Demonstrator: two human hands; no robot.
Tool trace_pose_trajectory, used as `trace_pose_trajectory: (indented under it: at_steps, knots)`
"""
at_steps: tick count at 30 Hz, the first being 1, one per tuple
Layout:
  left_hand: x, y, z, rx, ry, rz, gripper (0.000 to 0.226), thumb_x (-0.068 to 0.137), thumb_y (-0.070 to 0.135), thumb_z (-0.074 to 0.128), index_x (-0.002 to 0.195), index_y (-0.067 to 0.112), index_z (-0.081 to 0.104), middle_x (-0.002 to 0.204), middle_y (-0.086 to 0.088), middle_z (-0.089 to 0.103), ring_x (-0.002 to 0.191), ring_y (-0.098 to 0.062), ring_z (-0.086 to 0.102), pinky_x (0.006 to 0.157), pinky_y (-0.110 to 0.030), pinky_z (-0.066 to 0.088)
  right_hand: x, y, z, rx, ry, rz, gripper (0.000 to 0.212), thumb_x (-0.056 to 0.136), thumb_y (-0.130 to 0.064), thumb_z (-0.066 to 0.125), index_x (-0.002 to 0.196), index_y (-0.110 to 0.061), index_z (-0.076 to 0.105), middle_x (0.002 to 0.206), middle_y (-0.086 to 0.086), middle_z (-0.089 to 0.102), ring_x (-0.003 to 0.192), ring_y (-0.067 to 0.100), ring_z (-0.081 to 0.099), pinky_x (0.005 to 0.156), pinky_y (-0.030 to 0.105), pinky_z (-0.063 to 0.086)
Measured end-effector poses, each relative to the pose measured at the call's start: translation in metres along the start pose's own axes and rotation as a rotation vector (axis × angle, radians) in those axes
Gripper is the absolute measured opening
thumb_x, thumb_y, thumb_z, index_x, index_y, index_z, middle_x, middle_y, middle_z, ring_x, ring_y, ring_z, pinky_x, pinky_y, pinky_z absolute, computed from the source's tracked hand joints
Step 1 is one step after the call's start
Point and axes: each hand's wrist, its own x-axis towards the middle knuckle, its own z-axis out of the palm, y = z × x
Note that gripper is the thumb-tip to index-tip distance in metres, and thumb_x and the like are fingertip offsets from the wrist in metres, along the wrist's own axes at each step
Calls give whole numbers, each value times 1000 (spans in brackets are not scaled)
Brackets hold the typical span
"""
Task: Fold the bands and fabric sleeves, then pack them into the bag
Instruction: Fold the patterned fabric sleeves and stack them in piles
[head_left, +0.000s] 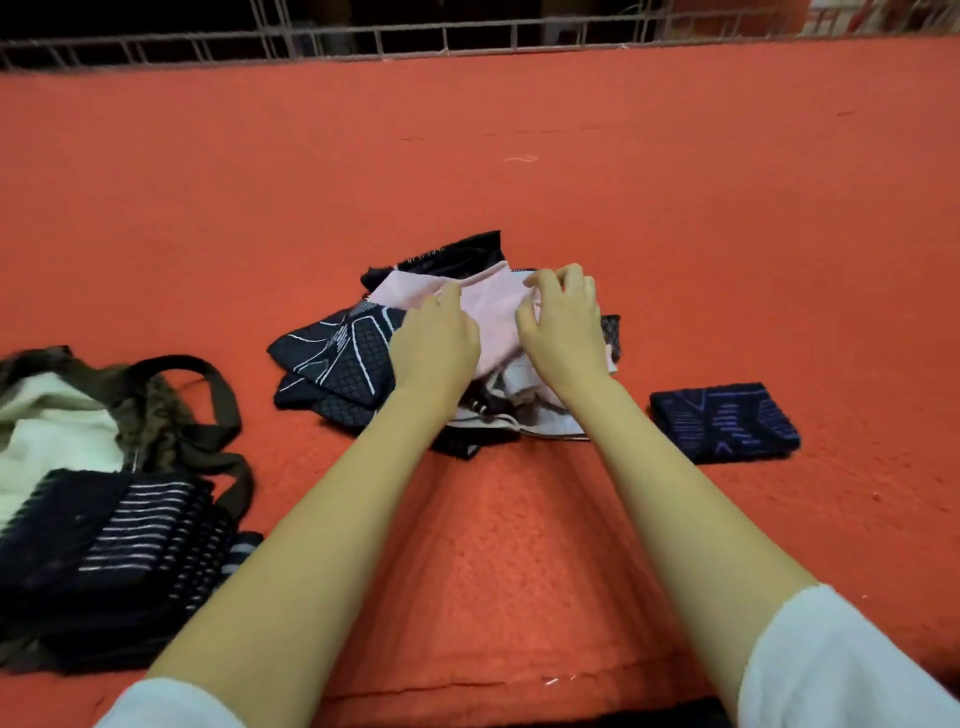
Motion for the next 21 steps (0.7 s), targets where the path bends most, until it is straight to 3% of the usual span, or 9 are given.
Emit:
trace_pose_trajectory:
  at_steps: [4,8,13,16,18,21]
  knots:
    - [-3,-28,5,-8,-58,-40,41,96,25,39,135,11,42,119,-18,53,106,-37,52,78,-43,41,7,-14,22,52,-124,56,33,88,-7,48,119,2,53,120,22,46,113,37,41,94,38,32]
    - [-6,-30,12,16,-74,-75,41,98,31,41,129,5,43,121,-21,46,107,-38,48,87,-40,36,-2,-11,24,95,-151,66,29,87,-1,50,114,7,53,117,25,42,103,40,48,93,36,36]
    - [-12,-26,12,26,-105,-108,45,100,33,42,129,-1,39,125,-21,45,113,-35,46,95,-37,33,-8,-8,21,83,-198,218,45,91,-18,56,128,6,44,124,22,39,106,34,47,91,33,34]
    - [-17,-23,5,11,-88,-74,39,100,26,44,126,-2,39,124,-20,43,111,-33,48,94,-34,34,-9,-14,18,34,-206,218,27,85,-17,58,102,4,59,112,22,52,103,35,49,85,36,36]
    - [-21,-23,-1,-96,-73,-95,36,97,20,50,124,-3,41,124,-21,41,106,-33,52,88,-29,34,-12,-20,13,72,-181,197,11,80,-13,58,82,-2,59,101,20,58,94,35,53,76,35,38]
    - [-29,-27,-13,-322,-63,-177,33,94,11,54,121,-6,45,123,-24,43,103,-37,52,79,-25,29,-23,-29,3,228,-175,133,5,83,-8,54,85,-3,55,91,13,60,86,30,55,74,39,43]
